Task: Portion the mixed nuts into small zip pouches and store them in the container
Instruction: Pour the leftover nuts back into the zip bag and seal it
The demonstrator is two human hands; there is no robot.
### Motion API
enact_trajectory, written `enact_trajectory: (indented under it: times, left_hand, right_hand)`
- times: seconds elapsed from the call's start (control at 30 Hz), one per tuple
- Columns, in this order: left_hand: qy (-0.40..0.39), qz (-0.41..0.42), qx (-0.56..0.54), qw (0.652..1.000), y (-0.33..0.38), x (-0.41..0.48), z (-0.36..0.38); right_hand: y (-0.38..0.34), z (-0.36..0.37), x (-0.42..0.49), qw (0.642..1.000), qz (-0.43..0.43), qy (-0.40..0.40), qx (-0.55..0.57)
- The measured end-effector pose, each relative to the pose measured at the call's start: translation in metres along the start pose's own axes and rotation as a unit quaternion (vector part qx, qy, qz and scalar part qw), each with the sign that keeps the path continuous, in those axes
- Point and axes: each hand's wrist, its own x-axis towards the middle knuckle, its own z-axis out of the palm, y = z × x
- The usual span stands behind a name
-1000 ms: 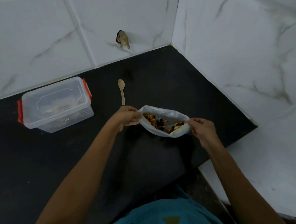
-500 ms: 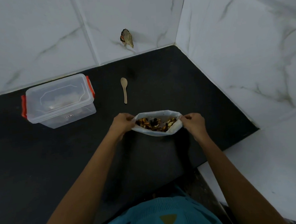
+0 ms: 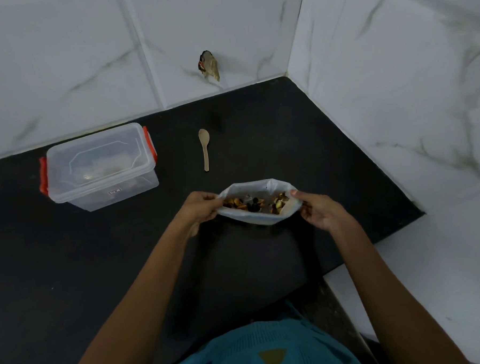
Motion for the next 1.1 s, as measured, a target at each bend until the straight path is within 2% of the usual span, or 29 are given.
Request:
enact_trajectory:
  times: [0.03,0.1,0.2,0.27,0.4,0.47,0.57,0.67,0.77,0.83,0.93,1.03,1.1]
  left_hand:
    - [0.024,0.012,0.013,1.000,-0.002,0.002,0.001]
    - [0.067,0.040,0.052,0.996,-0.005,0.005,0.001]
    - [0.098,0.089,0.116,0.984,-0.008,0.008,0.002]
    - [0.094,0.101,0.160,0.977,-0.008,0.009,0.003]
    - [0.097,0.119,0.172,0.973,-0.010,0.009,0.006]
    - [0.131,0.135,0.178,0.966,-0.010,0.009,0.008]
    - [0.122,0.120,0.177,0.969,-0.007,0.007,0.006]
    - [0.017,0.050,0.105,0.993,0.002,0.000,-0.004]
    - [-0.071,0.016,0.048,0.996,0.009,-0.006,-0.016]
    - [-0.059,0.029,0.048,0.997,0.007,-0.006,-0.018]
    - [-0.016,0.078,0.042,0.996,0.004,-0.007,-0.012]
    - [0.038,0.123,0.056,0.990,0.001,-0.006,-0.005]
    - [0.103,0.155,0.127,0.974,0.000,-0.003,-0.003]
  right_hand:
    - [-0.001,-0.001,-0.001,1.000,-0.018,-0.004,-0.021]
    - [-0.001,-0.003,-0.006,0.988,-0.086,-0.004,-0.131]
    - [-0.001,-0.001,-0.008,0.937,-0.215,0.016,-0.275]
    - [0.000,0.001,-0.005,0.911,-0.273,0.035,-0.308]
    - [0.003,0.001,-0.002,0.898,-0.302,0.055,-0.315]
    - [0.007,0.004,-0.001,0.885,-0.327,0.073,-0.323]
    - [0.010,0.012,0.000,0.889,-0.327,0.078,-0.312]
    - [0.007,0.015,0.001,0.912,-0.280,0.063,-0.293]
    - [0.003,0.013,0.001,0.938,-0.241,0.055,-0.244]
    - [0.001,0.012,0.001,0.951,-0.212,0.062,-0.218]
    - [0.001,0.015,0.000,0.952,-0.199,0.075,-0.219]
    - [0.000,0.017,-0.002,0.937,-0.233,0.093,-0.241]
    - [-0.002,0.018,-0.003,0.921,-0.251,0.103,-0.279]
